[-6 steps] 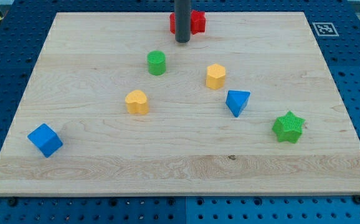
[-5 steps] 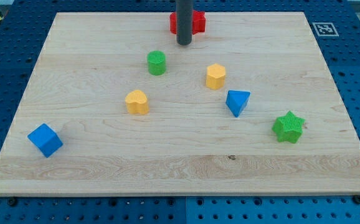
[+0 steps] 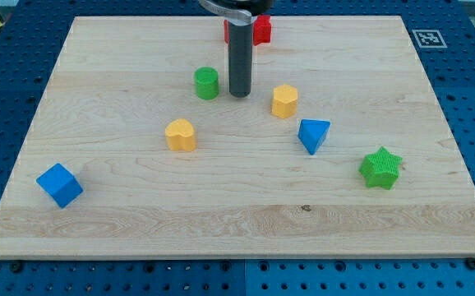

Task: Move your arm closer to the green circle

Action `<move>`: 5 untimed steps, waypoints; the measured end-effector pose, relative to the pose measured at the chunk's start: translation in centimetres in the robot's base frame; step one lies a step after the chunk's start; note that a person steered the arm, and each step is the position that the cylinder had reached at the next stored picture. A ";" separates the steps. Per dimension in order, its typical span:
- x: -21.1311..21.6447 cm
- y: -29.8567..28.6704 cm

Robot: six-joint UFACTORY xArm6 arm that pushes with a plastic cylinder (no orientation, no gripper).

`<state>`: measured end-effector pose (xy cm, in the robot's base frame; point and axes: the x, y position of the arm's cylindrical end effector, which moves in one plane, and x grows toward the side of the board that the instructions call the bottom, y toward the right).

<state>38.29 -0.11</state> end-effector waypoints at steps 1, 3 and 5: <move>1.6 0.0; 2.5 -4.2; -0.4 -4.9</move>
